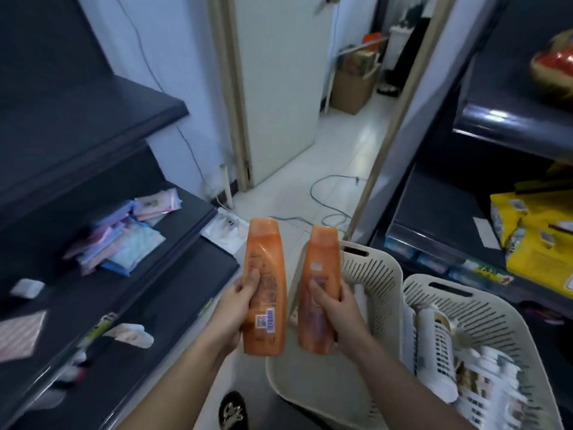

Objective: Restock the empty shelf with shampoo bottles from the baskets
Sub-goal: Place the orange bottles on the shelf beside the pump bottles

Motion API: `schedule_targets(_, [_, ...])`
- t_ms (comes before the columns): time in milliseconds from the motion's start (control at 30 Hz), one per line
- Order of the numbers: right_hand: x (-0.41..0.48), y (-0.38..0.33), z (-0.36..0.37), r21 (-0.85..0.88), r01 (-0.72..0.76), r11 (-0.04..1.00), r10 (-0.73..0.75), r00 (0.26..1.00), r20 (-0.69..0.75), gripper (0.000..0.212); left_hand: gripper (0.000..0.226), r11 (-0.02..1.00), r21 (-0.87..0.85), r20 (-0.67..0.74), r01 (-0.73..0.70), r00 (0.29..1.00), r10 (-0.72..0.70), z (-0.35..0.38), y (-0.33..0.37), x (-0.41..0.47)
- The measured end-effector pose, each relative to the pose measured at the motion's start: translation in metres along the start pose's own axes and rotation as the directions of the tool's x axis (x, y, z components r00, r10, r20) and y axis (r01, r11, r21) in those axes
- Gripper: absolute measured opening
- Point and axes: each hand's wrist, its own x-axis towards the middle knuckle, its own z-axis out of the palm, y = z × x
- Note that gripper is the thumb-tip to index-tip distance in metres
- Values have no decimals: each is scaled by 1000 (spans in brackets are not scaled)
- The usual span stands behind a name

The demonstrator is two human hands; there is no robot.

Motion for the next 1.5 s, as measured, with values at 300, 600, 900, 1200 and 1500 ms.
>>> schedule_targets(300, [-10,-59,122,-142,150,978,-111,961,255,37,31,977,-75,-234,-199,956,176,-120,66,-53])
schedule_targets(600, [-34,-107,283,-132,283,950,-174,830,530,36,44,906,-20,-382,-422,841,383,-248,128,-102])
schedule_targets(900, [-70,-136,412,-33,324,945,-202,664,720,47,36,719,-433,-410,-543,829,380,-324,164,-119])
schedule_targets(1200, [-72,-152,481,-23,374,927,-220,592,775,48,60,524,-621,-512,-582,808,292,-400,187,-128])
schedule_targets(1500, [-43,-169,551,-26,336,941,-165,527,833,33,46,489,-563,-662,-667,718,217,-444,214,-109])
